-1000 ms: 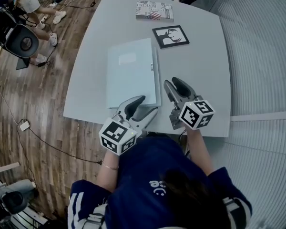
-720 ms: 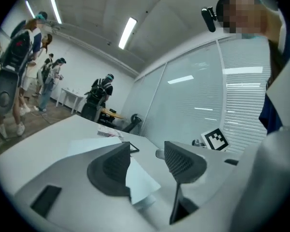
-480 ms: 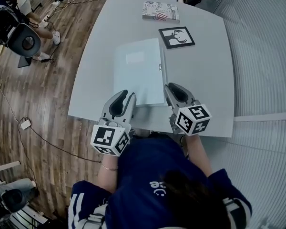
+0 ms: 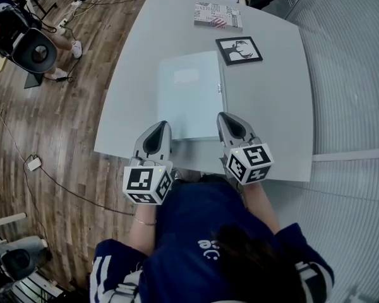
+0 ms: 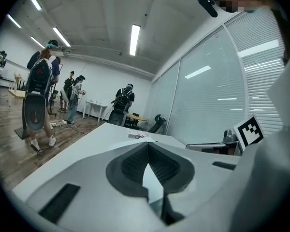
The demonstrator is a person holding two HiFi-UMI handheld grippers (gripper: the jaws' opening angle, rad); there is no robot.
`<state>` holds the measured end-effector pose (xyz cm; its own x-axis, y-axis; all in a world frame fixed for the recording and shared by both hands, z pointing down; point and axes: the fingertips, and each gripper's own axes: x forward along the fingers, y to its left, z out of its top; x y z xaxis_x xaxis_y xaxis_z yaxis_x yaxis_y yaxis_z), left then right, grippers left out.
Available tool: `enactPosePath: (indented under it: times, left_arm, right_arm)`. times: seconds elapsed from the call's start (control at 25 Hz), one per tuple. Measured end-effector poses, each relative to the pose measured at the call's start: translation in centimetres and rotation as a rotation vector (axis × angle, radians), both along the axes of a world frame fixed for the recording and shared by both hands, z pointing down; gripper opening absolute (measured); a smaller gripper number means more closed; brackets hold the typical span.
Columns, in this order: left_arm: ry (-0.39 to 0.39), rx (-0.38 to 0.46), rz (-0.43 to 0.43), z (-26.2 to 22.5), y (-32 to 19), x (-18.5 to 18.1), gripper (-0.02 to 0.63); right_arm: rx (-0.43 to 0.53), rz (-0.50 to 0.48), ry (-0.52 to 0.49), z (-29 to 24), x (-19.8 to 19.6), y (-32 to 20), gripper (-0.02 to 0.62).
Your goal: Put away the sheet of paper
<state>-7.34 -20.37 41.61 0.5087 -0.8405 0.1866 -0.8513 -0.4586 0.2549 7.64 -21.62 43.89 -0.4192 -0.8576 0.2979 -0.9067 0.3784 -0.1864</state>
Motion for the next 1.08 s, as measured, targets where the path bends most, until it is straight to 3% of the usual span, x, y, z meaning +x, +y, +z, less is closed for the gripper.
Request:
enactPosePath:
  times: [0.92, 1.08]
  left_arm:
    - [-0.026, -0.026, 0.010, 2.0, -0.5, -1.1, 0.005]
    - [-0.080, -0.010, 0.004, 2.1, -0.7, -0.9, 0.005]
  right_arm:
    - [-0.008, 0.037, 0.065, 1.0, -0.8, -0.5, 0.008]
    - [-0.014, 0.044, 0.077, 1.1, -0.6, -0.8, 0.008]
